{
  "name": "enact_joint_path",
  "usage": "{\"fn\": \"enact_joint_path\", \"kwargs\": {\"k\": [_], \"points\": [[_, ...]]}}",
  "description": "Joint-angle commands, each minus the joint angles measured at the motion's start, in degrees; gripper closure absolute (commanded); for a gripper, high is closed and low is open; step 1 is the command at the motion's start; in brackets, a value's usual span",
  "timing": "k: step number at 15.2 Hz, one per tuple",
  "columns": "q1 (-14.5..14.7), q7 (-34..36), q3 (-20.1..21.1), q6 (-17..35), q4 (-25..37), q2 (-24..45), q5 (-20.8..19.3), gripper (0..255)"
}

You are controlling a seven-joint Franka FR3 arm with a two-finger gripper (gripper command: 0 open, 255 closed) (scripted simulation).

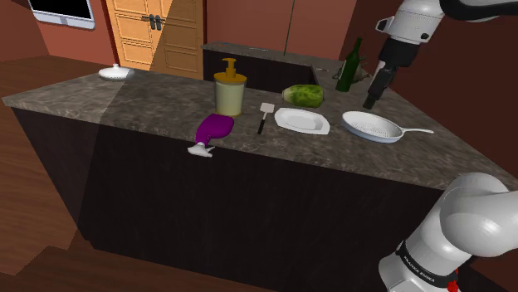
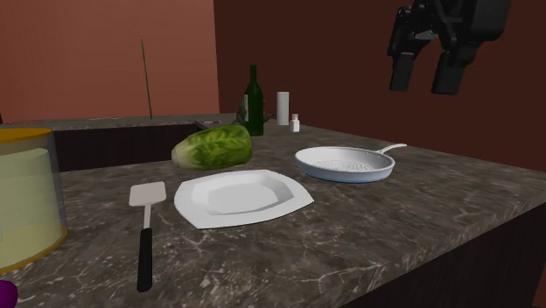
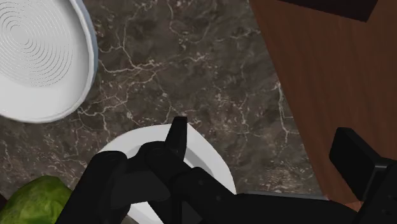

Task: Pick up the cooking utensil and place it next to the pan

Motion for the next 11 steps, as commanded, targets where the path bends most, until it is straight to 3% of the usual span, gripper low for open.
{"fn": "enact_joint_path", "kwargs": {"k": [1,11], "points": [[0.0,0.0,0.0,0.0,0.0,0.0,0.0,0],[-4.5,23.5,8.8,8.8,9.4,21.1,4.6,0]]}}
